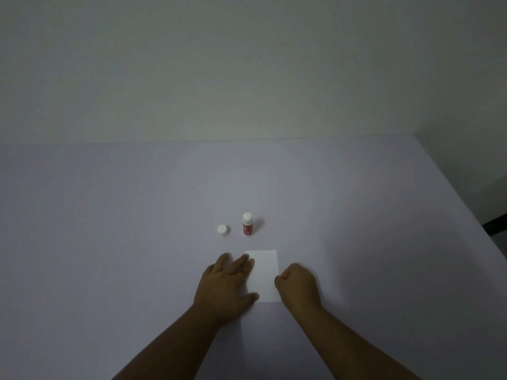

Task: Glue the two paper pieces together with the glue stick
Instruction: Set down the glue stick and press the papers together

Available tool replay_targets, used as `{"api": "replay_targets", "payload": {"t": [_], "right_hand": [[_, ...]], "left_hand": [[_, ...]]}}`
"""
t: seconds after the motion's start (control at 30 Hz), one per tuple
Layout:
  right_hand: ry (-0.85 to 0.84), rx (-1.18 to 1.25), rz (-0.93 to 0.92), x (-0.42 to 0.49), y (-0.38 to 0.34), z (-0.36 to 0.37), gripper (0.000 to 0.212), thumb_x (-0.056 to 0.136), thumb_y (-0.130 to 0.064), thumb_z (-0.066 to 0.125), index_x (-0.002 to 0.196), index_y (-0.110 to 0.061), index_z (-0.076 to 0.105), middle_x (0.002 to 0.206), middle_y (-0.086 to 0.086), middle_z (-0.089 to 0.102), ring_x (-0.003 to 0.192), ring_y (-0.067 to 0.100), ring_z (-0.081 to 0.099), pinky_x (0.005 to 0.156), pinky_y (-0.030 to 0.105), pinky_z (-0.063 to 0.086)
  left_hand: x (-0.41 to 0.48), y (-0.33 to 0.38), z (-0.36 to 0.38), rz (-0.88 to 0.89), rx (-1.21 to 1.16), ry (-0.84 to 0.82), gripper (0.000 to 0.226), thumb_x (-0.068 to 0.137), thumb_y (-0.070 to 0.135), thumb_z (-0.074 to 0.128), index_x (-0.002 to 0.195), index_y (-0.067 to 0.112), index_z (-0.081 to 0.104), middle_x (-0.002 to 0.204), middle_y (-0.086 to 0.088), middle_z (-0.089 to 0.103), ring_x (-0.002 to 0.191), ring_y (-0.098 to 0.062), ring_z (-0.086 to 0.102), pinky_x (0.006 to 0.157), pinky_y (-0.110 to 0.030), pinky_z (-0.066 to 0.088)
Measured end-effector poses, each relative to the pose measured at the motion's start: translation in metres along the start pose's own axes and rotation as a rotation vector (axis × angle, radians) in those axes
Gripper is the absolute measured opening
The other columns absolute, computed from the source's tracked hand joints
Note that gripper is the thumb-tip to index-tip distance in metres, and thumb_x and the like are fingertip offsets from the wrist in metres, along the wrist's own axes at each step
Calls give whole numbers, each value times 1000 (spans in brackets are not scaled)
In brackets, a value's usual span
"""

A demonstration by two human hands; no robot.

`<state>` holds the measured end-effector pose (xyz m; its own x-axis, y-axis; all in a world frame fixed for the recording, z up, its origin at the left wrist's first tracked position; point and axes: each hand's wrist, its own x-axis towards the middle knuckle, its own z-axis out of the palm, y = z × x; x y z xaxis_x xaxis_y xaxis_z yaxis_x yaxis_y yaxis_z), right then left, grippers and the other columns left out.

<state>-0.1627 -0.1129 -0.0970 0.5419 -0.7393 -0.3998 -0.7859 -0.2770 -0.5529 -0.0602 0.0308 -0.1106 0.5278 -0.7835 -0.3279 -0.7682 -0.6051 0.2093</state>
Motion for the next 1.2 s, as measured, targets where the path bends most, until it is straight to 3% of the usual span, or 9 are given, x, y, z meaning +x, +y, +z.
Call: {"api": "replay_targets", "payload": {"t": [0.13,0.2,0.27,0.37,0.5,0.63,0.77,0.97,1.2], "right_hand": [[86,-59,-504,-13,15,6,18,82,-7,58,97,-14,66,101,4,66,99,18,57,88,30,49],[96,-238,-783,-18,29,8,25,82,-18,60,106,-17,67,108,0,70,103,18,63,91,33,51],[54,-481,-900,-16,39,8,36,86,-34,51,119,-22,61,122,-7,66,115,13,59,103,37,37],[-11,-714,-874,2,33,3,49,92,-42,30,133,-20,47,138,-5,52,129,11,45,109,39,7],[-116,-683,-866,17,18,3,58,95,-43,15,146,-13,14,156,5,18,145,19,10,108,33,-24],[-131,-743,-970,-7,40,1,53,93,-43,31,137,-15,40,143,2,46,134,15,38,113,34,-1],[-123,-817,-1040,-3,41,-13,49,91,-43,35,133,-21,47,138,-5,52,129,9,45,111,37,9],[-158,-741,-909,25,14,-8,56,98,-39,19,147,-15,8,158,4,10,145,16,4,113,39,-21],[-196,-788,-1047,-10,56,-15,50,91,-42,36,137,-20,41,141,-4,49,131,10,42,111,35,7]], "left_hand": [[5,-4,3,25,-29,-62,82,81,71,31,150,34,4,160,13,2,148,-26,-4,119,-43,7],[6,-5,4,27,-46,-75,83,82,70,33,150,34,2,160,14,0,148,-25,-7,119,-43,6],[7,-6,5,31,-47,-82,83,83,70,34,150,34,2,160,14,-1,148,-25,-8,119,-43,5],[7,-6,6,32,-56,-77,83,82,70,36,149,35,2,160,14,0,148,-24,-8,119,-43,5],[8,-7,7,35,-54,-67,83,82,71,36,149,35,3,160,15,-1,148,-24,-8,119,-43,4],[7,-9,6,35,-67,-73,84,81,71,37,150,36,3,160,15,0,148,-24,-7,119,-43,4],[8,-7,7,31,-67,-75,84,81,71,37,149,36,2,160,16,-1,148,-23,-8,119,-42,3],[7,-7,5,25,-73,-77,85,81,71,37,149,37,1,159,17,-2,148,-22,-9,119,-42,4],[6,-6,4,38,-66,-70,84,82,69,38,150,34,3,160,14,0,148,-25,-7,119,-43,5]]}}
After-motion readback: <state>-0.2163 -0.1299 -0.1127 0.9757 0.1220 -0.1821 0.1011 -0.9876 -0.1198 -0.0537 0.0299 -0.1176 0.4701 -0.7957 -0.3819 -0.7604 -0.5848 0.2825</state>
